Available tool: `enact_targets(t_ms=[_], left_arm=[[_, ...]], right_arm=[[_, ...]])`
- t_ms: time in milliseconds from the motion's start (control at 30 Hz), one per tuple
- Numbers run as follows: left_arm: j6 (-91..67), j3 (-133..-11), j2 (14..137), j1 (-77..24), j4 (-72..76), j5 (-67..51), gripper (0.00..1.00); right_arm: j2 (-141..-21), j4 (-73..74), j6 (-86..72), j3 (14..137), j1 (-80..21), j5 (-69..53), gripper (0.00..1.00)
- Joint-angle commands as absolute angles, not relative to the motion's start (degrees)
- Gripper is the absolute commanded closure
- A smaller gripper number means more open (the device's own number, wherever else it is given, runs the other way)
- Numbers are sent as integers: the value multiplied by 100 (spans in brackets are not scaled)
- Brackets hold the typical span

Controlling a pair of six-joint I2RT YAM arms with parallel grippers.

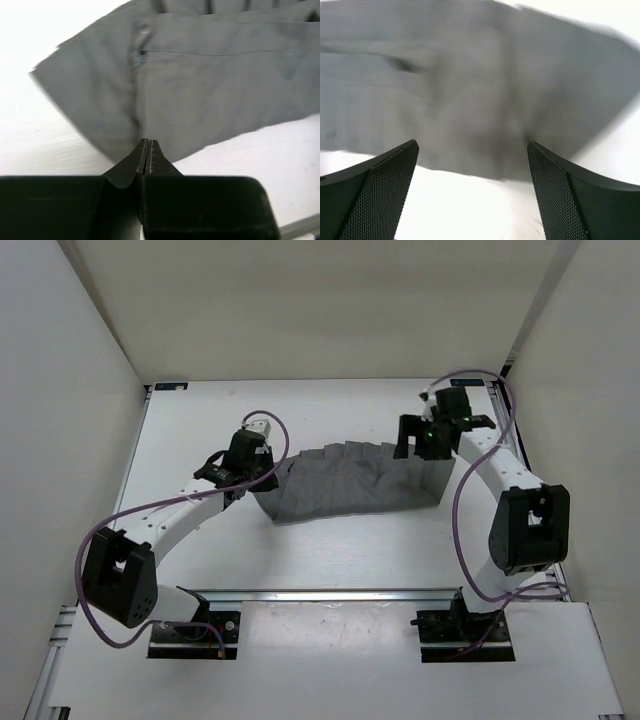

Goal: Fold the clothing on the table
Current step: Fold the skirt

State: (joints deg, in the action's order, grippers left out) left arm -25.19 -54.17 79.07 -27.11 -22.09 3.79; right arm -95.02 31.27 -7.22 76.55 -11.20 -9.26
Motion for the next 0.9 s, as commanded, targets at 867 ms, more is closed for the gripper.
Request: enact_targets(t_ms=[867], left_arm=[[-3006, -4658, 9123, -3278, -1081, 70, 100]], right_arm=[[-10520, 1170, -1730, 6257, 949, -2388, 13]])
